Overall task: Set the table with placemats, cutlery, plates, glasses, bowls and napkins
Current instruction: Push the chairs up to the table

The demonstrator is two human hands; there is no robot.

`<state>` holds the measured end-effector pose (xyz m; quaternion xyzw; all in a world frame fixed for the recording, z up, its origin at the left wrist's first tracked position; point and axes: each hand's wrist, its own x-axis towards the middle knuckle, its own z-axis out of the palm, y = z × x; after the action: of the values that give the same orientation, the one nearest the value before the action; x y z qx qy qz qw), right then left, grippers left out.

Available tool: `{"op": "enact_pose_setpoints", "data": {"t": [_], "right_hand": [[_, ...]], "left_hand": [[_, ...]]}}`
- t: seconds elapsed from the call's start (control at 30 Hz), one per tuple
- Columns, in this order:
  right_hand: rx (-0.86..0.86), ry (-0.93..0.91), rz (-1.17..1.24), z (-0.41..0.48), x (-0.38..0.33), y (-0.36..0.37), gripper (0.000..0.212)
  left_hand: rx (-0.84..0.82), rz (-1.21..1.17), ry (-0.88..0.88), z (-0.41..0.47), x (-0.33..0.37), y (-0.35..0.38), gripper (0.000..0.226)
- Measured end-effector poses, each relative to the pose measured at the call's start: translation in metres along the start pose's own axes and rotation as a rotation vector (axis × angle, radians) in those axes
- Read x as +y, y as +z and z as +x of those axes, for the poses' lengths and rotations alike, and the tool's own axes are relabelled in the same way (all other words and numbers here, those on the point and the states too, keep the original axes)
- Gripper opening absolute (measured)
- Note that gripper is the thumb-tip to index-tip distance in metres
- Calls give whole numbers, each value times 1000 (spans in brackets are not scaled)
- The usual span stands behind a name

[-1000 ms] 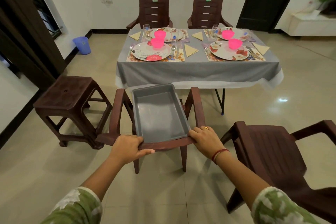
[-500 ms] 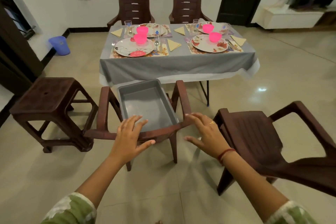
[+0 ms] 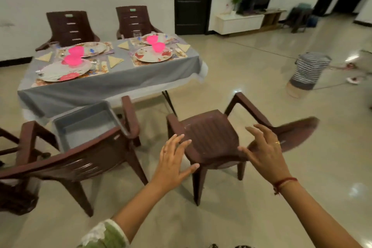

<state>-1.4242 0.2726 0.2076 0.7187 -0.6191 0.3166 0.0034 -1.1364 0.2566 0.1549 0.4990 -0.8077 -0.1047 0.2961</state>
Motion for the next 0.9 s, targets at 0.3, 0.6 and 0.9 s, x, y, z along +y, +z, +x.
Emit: {"op": "enact_pose_setpoints", "data": {"t": [0.3,0.6,0.9], "right_hand": [[-261,77,-223,-7,156,-52,82],[-558,-242,-431,62,265,-27,70],[-468,-557,-292,104,287,-3,29]], "left_hand": [[-169,-20,-3,69,132,81,80],[-585,157,-135,134,159,154,110],[-527,238,-256,154,147,157,116]]}}
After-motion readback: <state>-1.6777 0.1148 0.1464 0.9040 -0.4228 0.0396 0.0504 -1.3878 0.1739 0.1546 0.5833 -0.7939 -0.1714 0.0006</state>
